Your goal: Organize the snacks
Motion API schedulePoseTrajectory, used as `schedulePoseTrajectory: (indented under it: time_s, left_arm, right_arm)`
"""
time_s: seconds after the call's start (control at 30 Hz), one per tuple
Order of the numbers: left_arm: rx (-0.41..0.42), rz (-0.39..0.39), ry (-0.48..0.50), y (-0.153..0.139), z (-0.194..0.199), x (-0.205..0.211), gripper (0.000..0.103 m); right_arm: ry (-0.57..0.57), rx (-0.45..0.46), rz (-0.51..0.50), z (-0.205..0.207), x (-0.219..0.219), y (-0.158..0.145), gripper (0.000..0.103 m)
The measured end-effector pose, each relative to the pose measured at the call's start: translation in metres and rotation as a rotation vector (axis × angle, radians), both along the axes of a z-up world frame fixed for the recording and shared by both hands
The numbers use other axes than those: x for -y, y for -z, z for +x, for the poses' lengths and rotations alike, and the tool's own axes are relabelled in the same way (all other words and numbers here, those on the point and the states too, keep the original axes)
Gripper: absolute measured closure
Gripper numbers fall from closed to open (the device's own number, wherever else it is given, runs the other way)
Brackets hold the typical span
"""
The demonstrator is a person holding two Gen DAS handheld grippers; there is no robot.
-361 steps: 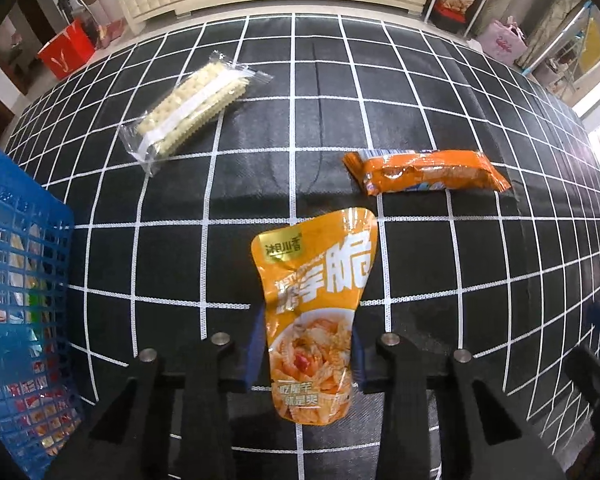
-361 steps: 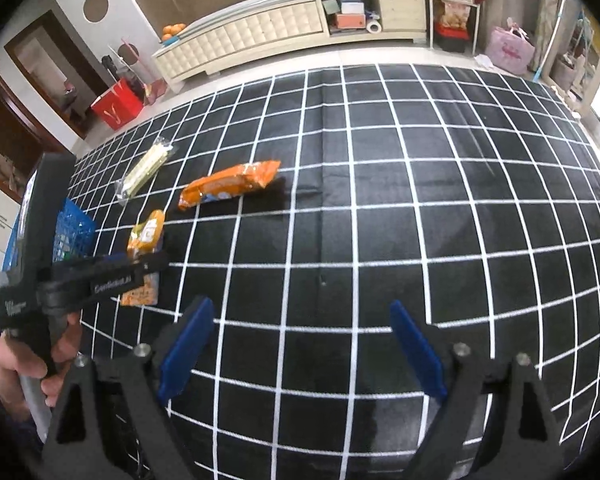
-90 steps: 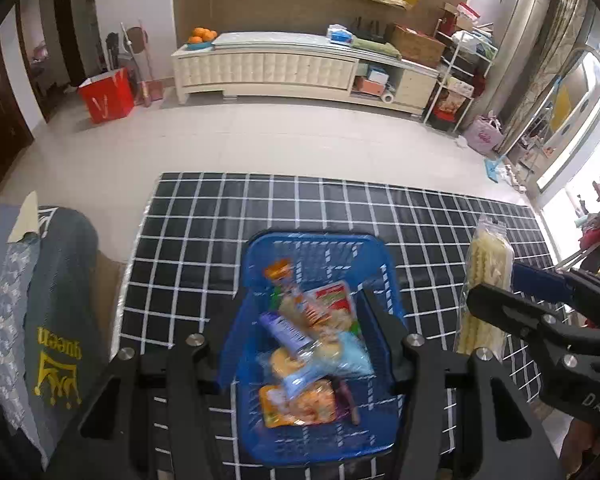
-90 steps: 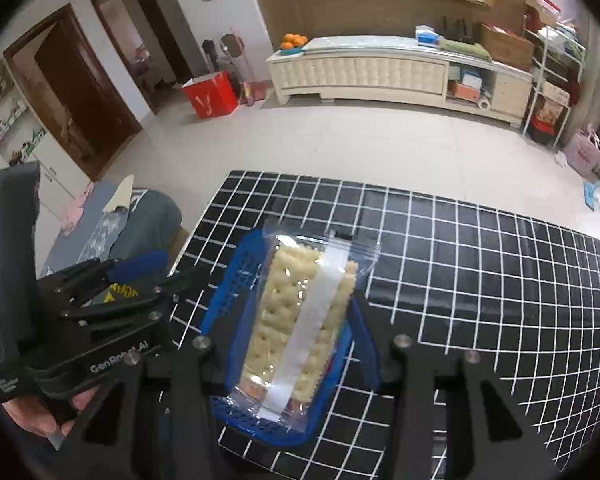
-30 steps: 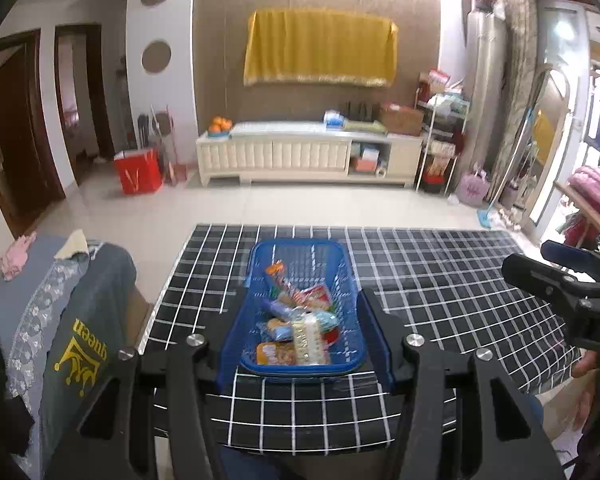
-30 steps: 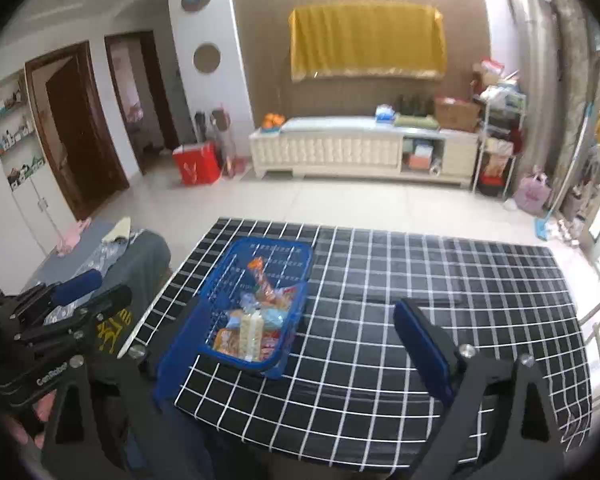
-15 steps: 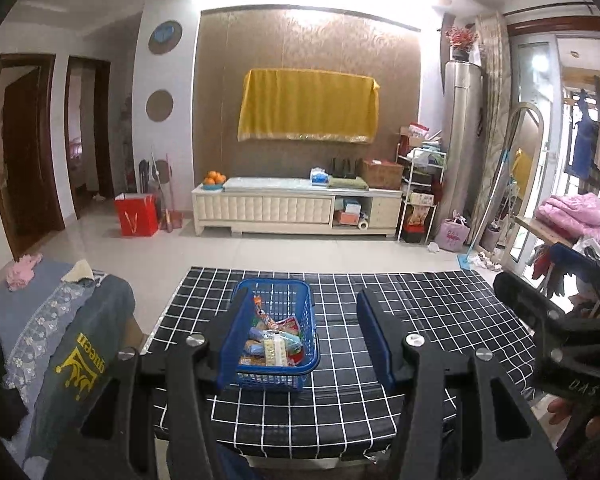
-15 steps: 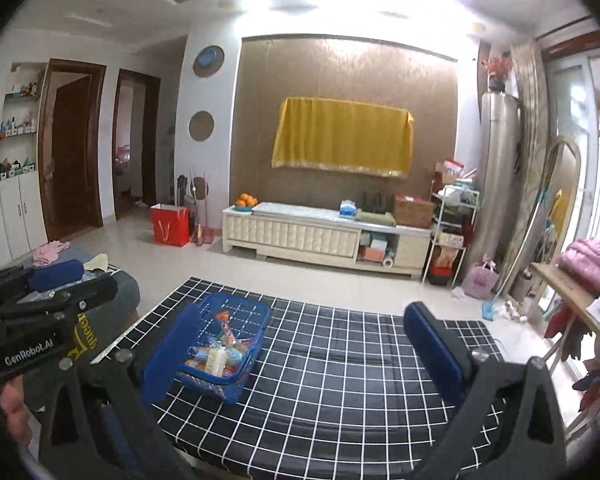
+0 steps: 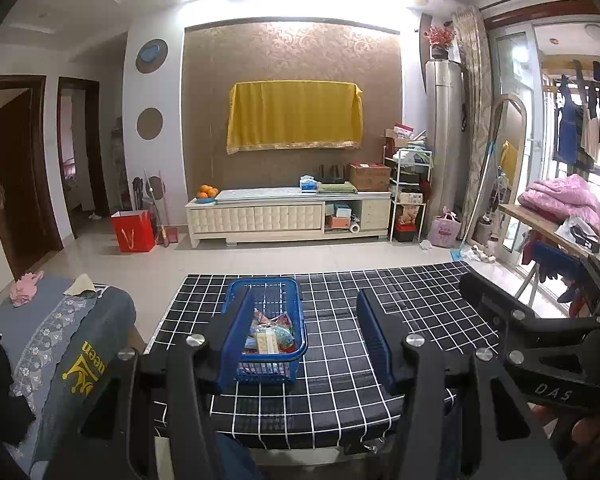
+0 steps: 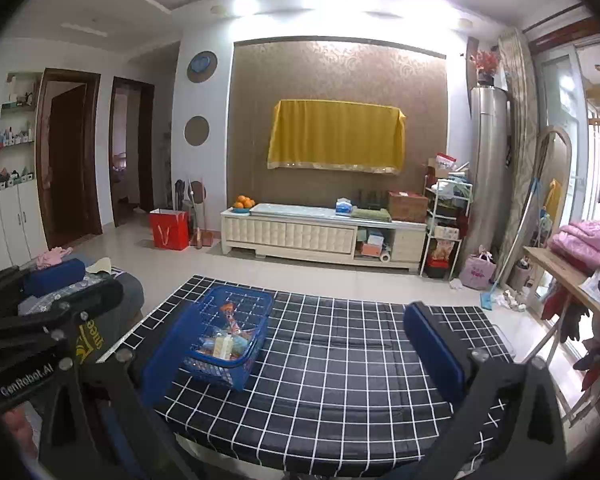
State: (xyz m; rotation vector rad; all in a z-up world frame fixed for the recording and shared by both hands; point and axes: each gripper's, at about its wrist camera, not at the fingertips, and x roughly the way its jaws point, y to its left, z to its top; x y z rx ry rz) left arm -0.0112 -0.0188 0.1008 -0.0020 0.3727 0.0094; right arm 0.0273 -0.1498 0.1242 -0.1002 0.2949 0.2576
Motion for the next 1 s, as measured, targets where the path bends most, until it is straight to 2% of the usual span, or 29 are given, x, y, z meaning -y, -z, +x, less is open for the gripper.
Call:
schedulePoseTrajectory:
  time_s: [1.0]
  left_arm:
    - [-0.021, 0.007, 0.006, 0.0050, -0.0055, 0.0013, 0.052]
  right_arm:
    - [-0.015, -0.033, 0.018, -0.0039, -0.0002, 0.0022, 0.000]
